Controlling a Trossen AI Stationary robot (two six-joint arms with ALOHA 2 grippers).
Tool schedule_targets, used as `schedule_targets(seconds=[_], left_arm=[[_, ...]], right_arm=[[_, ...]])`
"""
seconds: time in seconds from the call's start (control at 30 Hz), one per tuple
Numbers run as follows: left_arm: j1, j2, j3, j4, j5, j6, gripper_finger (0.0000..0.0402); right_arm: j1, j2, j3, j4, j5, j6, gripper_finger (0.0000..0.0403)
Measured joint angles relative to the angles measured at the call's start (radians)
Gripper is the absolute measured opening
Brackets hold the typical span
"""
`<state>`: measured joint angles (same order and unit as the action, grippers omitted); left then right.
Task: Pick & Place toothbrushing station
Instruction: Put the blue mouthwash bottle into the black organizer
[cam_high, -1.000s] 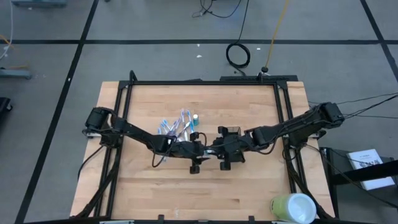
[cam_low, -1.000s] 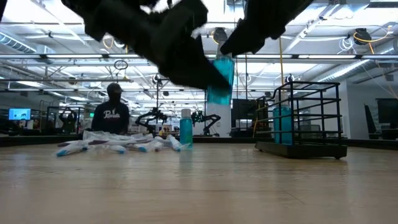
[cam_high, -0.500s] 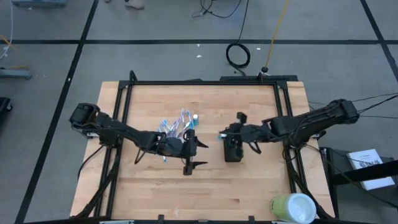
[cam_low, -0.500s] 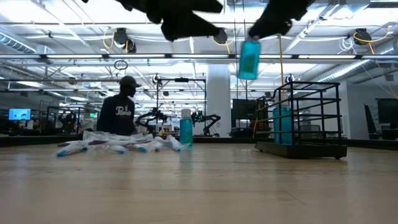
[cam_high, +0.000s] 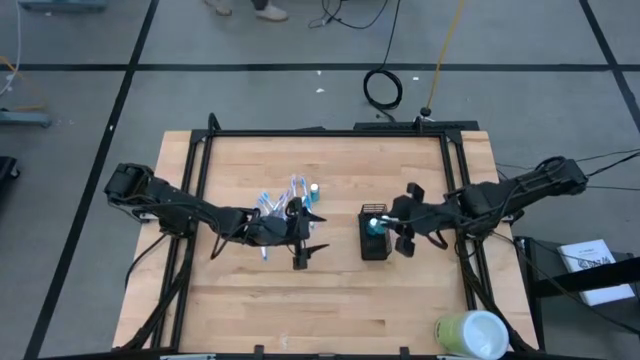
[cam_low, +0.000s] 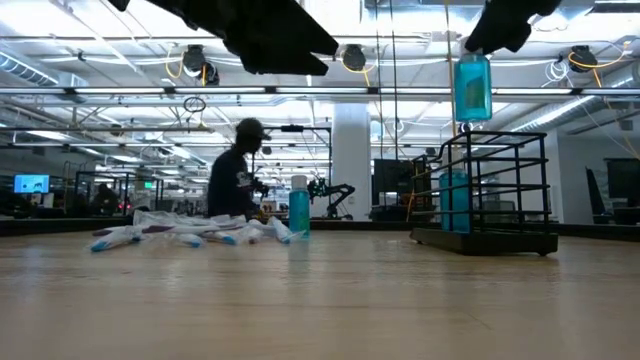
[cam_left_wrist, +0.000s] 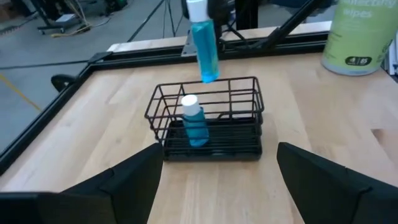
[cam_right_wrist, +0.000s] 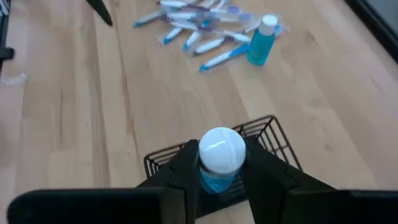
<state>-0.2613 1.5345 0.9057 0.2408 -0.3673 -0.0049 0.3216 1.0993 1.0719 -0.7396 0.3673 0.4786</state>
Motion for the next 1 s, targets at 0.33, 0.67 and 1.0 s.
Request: schedule_targets(seconds=[0.33,0.67,1.0], left_arm=[[0.02,0.0,-0.023,0.0,-0.001,-0.042,0.0324],[0.021,0.0,-0.023,0.001,-0.001,-0.044,0.0324],[0.021,0.0,-0.023,0.001,-0.001,-0.049,0.0324]], right_arm=[[-0.006,0.013,-0.149,0.092,-0.003,0.03,0.0088],[-0.007,0.013,-0.284,0.307,-0.003,0.025,0.0088],[-0.017,0.013,-0.404,0.437,-0.03,0.013,0.009]])
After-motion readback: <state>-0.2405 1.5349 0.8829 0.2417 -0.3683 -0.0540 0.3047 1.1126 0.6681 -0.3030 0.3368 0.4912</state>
